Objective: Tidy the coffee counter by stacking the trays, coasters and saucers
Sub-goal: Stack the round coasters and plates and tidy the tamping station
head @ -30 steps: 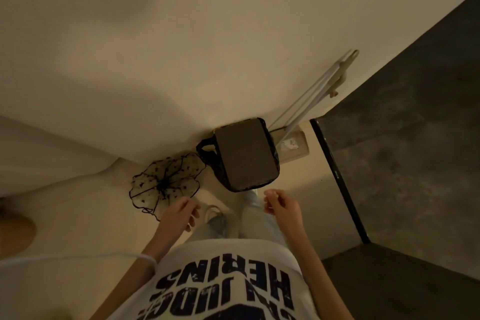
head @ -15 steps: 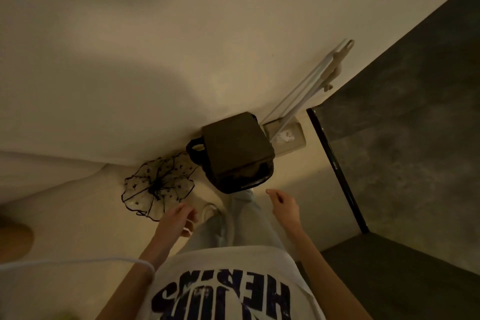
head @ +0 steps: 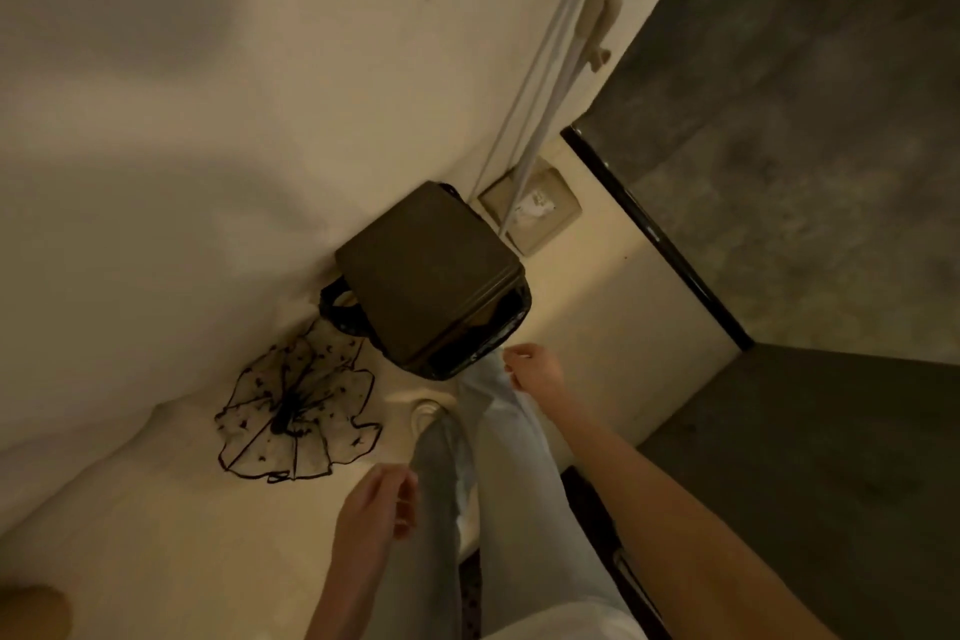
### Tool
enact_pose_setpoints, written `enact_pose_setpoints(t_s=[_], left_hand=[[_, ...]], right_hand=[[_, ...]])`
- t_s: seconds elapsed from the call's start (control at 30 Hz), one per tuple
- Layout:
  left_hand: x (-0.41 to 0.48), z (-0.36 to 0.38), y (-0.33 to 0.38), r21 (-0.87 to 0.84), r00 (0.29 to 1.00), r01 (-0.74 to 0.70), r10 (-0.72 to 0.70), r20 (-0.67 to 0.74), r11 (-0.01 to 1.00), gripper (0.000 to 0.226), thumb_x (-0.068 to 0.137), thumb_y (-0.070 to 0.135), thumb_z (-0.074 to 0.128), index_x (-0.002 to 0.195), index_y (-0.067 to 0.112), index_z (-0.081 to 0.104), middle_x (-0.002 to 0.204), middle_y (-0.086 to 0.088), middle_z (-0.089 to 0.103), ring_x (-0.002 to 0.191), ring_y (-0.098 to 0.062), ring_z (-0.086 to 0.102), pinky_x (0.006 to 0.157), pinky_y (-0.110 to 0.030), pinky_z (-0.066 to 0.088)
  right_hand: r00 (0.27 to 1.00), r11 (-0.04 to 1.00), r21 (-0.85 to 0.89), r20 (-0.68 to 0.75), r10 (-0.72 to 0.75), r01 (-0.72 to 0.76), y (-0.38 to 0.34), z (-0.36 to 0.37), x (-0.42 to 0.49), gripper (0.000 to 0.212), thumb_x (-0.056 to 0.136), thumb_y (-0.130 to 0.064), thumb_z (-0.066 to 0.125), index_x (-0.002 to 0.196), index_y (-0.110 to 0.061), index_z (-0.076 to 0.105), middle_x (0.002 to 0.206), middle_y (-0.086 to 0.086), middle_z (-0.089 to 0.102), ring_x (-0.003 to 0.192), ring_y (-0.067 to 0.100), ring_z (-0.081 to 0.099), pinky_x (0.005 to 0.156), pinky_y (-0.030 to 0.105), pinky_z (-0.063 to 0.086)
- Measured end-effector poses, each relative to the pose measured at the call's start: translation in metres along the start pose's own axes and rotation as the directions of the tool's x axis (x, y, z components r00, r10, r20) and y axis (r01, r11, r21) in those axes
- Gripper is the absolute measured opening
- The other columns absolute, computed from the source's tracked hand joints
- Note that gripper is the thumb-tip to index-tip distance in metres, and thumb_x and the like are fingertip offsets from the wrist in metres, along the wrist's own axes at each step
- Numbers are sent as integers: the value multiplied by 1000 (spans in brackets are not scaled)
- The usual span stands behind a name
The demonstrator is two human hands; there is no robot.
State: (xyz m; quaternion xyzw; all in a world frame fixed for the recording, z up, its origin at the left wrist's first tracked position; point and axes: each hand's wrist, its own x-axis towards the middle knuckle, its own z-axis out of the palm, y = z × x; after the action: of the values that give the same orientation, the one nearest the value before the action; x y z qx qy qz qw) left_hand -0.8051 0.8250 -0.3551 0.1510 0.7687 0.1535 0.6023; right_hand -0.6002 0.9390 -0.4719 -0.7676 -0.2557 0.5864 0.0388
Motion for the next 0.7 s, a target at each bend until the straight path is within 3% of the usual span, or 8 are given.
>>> enact_pose_setpoints(t_s=[0.2,0.3,0.4,0.57,0.7], left_hand=[[6,-4,-65,-8,987,156,-156,-24,988,30,99,8,48,72,3,60,48,0,60,49,-20,53,48,-26,39],[2,-14,-75,-14,984,171,-171,-41,985,28,98,8,47,74,2,60,49,1,61,49,-17,54,46,-25,40],[-1,-25,-69,-1,991,125,-125,-40,992,26,97,11,48,78,1,62,55,-2,64,50,-16,55,48,-28,44],[-12,-40,-33,-10,1000,5,-5,-30,1000,21,95,13,50,83,1,63,65,-8,66,56,-19,57,53,-32,46],[-37,-50,8,-11,993,-115,115,-18,993,25,98,17,48,86,3,64,68,-7,65,59,-18,57,53,-29,45]], right_hand=[[997,998,60,71,-12,8,-6,36,32,41,99,-14,51,140,-15,47,91,4,60,70,17,60,76,33,56],[999,1000,5,47,-16,15,5,39,27,38,99,-10,46,137,-12,48,107,11,59,74,20,60,77,36,58],[999,999,-20,37,-35,35,20,35,8,30,99,-5,44,127,-7,55,102,12,58,67,17,57,66,33,55],[994,992,-95,69,-83,89,31,21,-42,27,98,-7,44,112,6,63,85,14,61,76,26,59,81,43,55],[990,992,-37,81,-114,118,17,7,-97,27,102,-15,46,118,0,61,76,3,60,67,17,57,66,28,52]])
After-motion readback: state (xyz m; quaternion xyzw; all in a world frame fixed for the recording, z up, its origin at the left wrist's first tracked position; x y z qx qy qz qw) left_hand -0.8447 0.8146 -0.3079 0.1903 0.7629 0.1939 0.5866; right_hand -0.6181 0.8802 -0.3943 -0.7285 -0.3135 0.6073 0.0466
